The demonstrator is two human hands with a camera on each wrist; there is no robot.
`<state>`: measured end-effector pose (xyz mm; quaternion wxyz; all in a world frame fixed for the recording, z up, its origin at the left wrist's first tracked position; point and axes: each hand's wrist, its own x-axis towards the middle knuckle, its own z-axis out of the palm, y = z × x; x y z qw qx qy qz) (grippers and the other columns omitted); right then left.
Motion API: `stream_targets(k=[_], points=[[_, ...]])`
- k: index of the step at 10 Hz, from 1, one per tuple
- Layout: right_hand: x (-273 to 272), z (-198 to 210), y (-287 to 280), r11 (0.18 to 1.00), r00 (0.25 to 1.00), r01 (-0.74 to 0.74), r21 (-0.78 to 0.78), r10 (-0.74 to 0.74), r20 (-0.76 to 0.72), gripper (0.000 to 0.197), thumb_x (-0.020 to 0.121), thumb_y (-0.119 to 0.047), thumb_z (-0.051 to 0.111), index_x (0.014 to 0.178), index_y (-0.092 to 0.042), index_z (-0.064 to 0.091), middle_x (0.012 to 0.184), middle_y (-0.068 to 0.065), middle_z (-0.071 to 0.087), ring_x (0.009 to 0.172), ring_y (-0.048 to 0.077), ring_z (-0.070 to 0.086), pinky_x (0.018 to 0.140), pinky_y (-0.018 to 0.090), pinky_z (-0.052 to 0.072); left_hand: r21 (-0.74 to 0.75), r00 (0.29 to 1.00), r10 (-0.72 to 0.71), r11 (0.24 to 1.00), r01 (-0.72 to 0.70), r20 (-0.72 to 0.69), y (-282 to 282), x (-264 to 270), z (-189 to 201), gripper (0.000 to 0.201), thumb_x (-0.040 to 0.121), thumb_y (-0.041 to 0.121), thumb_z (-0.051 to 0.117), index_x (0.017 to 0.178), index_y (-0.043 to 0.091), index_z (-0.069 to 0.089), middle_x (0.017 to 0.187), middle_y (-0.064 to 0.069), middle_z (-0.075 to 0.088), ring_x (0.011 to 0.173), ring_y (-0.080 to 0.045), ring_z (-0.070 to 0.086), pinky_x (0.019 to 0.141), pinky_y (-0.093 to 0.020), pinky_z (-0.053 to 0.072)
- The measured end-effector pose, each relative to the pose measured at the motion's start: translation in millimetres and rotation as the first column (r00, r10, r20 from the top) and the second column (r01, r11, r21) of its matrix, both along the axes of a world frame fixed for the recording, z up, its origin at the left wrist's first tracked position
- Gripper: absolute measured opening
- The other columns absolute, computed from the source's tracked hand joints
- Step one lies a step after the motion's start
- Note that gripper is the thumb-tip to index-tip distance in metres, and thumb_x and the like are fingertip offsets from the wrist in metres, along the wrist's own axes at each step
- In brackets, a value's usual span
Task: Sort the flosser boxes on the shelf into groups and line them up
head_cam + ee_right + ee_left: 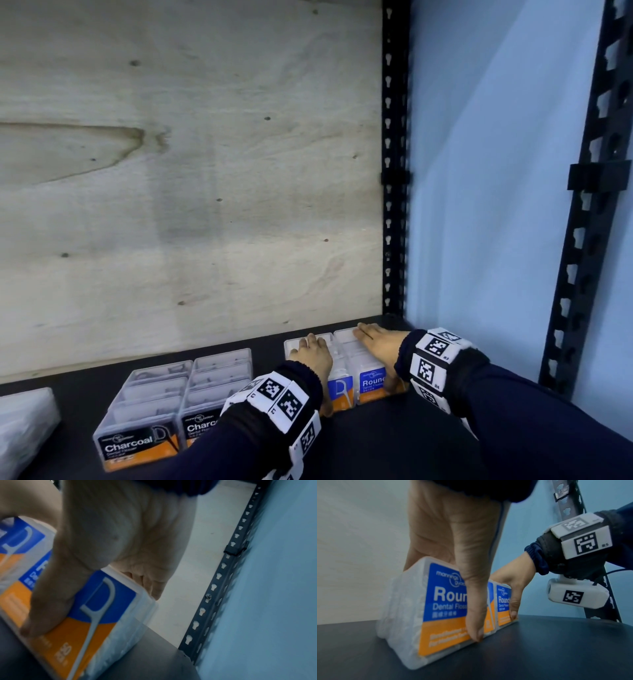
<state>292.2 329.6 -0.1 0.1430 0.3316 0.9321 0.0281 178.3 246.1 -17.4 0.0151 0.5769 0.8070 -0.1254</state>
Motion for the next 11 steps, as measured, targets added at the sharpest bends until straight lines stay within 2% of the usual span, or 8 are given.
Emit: stream_targets(k=[1,2,3,5,7,8,10,11], points=[[-1,1,-1,1.0,1.0,0.0,-0.015,0.0,0.014,0.06,0.1,-0.004,0.03,0.15,-0.002,-0.003,0.16,0.013,-0.008,0.148,0.029,-0.006,0.12,0.034,0.007,0.004,1.0,-0.001,1.0,0.001,-0.002,0,1,0,0.112,0.069,0.03,0.081,0.147,-0.006,0.009,0.154,-0.019,0.017,0.142,-0.032,0.024,0.113,-0.042,0.036],[-1,1,-1,1.0,1.0,0.005,-0.017,-0.004,0.015,0.055,0.101,-0.004,0.023,0.149,-0.002,-0.005,0.159,0.013,-0.01,0.148,0.029,-0.007,0.12,0.034,0.006,0.008,1.0,0.007,1.0,-0.007,-0.007,1,3,1,0.112,0.069,0.03,0.081,0.147,-0.007,0.009,0.154,-0.021,0.017,0.142,-0.032,0.024,0.111,-0.042,0.037],[-1,1,-2,0.999,0.999,0.036,-0.036,-0.036,0.012,0.055,0.101,-0.004,0.022,0.149,-0.001,-0.005,0.159,0.014,-0.01,0.148,0.029,-0.008,0.119,0.033,0.003,-0.001,1.0,0.006,1.0,-0.006,-0.014,1,4,2,0.113,0.07,0.03,0.081,0.147,-0.008,0.007,0.156,-0.022,0.012,0.144,-0.033,0.021,0.111,-0.043,0.036],[-3,5,-2,0.997,0.998,0.027,-0.068,-0.023,0.064,0.066,0.099,-0.009,0.035,0.149,-0.001,-0.007,0.159,0.014,-0.012,0.148,0.026,-0.008,0.12,0.033,0.004,0.017,0.999,-0.018,1.0,0.019,-0.041,1,1,-3,0.111,0.071,0.03,0.08,0.148,-0.006,0.008,0.155,-0.021,0.014,0.143,-0.032,0.022,0.112,-0.042,0.035],[-3,2,1,0.997,0.999,0.032,-0.068,-0.03,0.023,0.066,0.099,-0.006,0.036,0.149,0.0,-0.007,0.159,0.015,-0.011,0.148,0.027,-0.007,0.12,0.032,0.003,0.034,0.999,-0.02,0.999,0.021,-0.035,1,-1,-5,0.111,0.072,0.03,0.079,0.148,-0.004,0.006,0.157,-0.02,0.009,0.145,-0.032,0.018,0.114,-0.042,0.033],[-2,1,3,0.997,0.999,0.013,-0.073,-0.009,0.05,0.096,0.086,-0.01,0.062,0.148,-0.001,-0.01,0.159,0.015,-0.013,0.148,0.027,-0.008,0.12,0.032,0.003,0.029,0.999,-0.016,0.999,0.017,-0.042,1,-1,-6,0.111,0.073,0.029,0.078,0.148,-0.005,0.005,0.157,-0.021,0.007,0.145,-0.033,0.016,0.116,-0.042,0.03],[-1,-4,9,0.999,0.999,-0.016,-0.034,0.018,0.049,0.11,0.078,-0.019,0.072,0.148,-0.002,-0.011,0.159,0.014,-0.012,0.148,0.027,-0.007,0.12,0.031,0.004,0.038,0.999,-0.022,0.999,0.023,-0.042,-1,-2,-8,0.11,0.075,0.029,0.077,0.149,-0.004,0.003,0.158,-0.021,0.004,0.146,-0.033,0.013,0.118,-0.042,0.024],[0,-4,7,0.999,0.999,-0.031,-0.013,0.031,0.021,0.109,0.078,-0.023,0.072,0.149,-0.002,-0.008,0.159,0.013,-0.009,0.148,0.025,-0.004,0.12,0.03,0.004,0.028,0.999,-0.022,0.999,0.023,-0.023,-4,-2,-5,0.113,0.074,0.034,0.076,0.149,-0.002,0.0,0.159,-0.02,0.002,0.147,-0.033,0.009,0.12,-0.043,0.019]])
